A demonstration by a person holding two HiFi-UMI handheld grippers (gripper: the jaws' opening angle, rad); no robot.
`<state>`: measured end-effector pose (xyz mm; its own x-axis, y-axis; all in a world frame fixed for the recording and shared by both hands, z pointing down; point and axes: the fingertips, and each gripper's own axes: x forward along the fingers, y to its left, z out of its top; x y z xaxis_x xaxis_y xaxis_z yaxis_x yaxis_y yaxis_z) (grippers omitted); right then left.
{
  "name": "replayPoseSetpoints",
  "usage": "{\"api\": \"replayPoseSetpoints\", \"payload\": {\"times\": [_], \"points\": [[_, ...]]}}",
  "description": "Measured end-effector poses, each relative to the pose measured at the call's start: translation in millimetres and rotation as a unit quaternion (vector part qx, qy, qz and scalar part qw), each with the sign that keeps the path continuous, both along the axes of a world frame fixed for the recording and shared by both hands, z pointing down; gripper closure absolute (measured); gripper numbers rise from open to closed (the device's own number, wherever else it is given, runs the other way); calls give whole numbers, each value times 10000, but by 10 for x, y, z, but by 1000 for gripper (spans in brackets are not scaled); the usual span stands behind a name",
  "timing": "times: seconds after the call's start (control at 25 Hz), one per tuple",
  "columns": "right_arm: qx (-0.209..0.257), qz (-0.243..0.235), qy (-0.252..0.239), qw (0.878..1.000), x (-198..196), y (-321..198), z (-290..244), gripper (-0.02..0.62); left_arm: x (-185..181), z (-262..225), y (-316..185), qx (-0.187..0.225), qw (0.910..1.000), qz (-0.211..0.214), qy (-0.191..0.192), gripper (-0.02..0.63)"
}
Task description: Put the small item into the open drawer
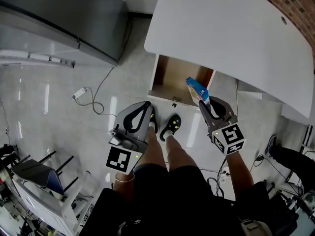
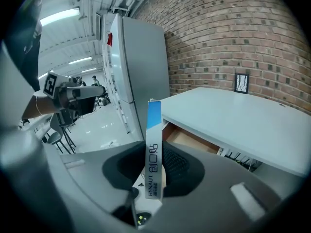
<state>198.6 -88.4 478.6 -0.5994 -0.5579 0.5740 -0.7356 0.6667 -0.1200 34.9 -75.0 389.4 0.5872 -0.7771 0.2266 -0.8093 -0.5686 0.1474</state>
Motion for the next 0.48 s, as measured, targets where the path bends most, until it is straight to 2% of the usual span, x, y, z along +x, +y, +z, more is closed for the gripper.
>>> {"api": "replayPoseSetpoints", "payload": {"times": [0.48], "points": [[-196,-514,580,9968,-132,-132,564,494,-129,376,-108,-132,9997,-205,-26,614]]}}
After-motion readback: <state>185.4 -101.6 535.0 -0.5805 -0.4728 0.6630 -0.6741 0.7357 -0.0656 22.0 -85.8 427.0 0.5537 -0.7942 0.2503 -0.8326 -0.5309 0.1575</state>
